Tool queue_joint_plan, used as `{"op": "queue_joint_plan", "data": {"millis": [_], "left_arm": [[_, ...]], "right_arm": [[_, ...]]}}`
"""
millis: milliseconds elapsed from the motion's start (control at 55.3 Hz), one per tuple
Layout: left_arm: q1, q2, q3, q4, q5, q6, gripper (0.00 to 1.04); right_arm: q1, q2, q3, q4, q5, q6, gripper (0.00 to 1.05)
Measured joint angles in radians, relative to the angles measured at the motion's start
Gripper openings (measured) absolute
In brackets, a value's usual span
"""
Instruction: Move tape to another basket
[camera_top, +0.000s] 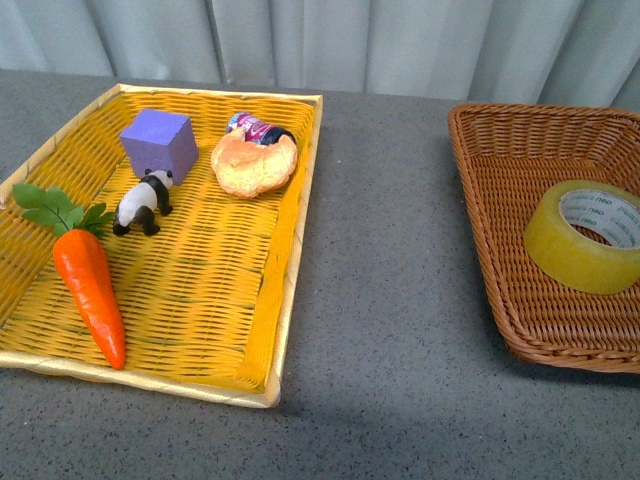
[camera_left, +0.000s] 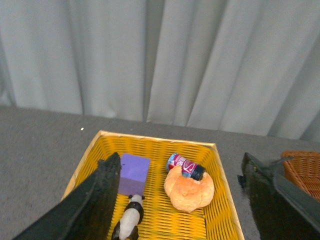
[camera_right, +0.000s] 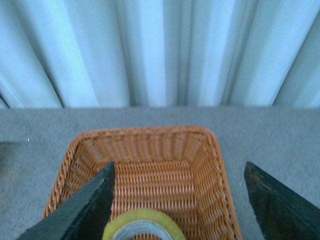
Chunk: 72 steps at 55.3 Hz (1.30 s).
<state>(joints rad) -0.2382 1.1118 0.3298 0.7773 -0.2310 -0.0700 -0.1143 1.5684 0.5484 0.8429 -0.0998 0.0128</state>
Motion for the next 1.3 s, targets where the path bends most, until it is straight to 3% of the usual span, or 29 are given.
{"op": "queue_joint_plan", "data": {"millis": [90,181,253,307,362,416,687,886,1302], "left_arm": [[0.033,-0.059,-0.058,0.002,0.034,0.033,0.5],[0.066,-0.117,-0.114,-0.006,0.063,0.048,0.32],[0.097,-0.185,-0.162,-0.027,0.091,0.053,0.13],[0.108,-0.215,-0.18,-0.039,0.104,0.054,0.04],[0.118,-0.245,-0.196,-0.053,0.114,0.058,0.04],[0.128,-0.276,-0.21,-0.069,0.127,0.06,0.04],[0.235,-0.437,-0.269,-0.171,0.22,0.063,0.04],[0.236,-0.505,-0.311,-0.185,0.231,0.063,0.04],[0.236,-0.721,-0.312,-0.385,0.231,0.063,0.04]], "right_arm": [[0.016,-0.076,-0.122,0.196,0.008,-0.008,0.53],[0.026,-0.151,-0.187,0.216,0.024,-0.009,0.37],[0.044,-0.219,-0.264,0.21,0.03,-0.01,0.17],[0.049,-0.253,-0.294,0.203,0.035,-0.01,0.08],[0.055,-0.29,-0.321,0.193,0.048,-0.013,0.0],[0.085,-0.304,-0.359,0.234,0.1,-0.012,0.01],[0.111,-0.47,-0.461,0.152,0.1,-0.013,0.01],[0.111,-0.623,-0.502,0.037,0.1,-0.013,0.01],[0.111,-0.922,-0.541,-0.214,0.099,-0.013,0.01]]}}
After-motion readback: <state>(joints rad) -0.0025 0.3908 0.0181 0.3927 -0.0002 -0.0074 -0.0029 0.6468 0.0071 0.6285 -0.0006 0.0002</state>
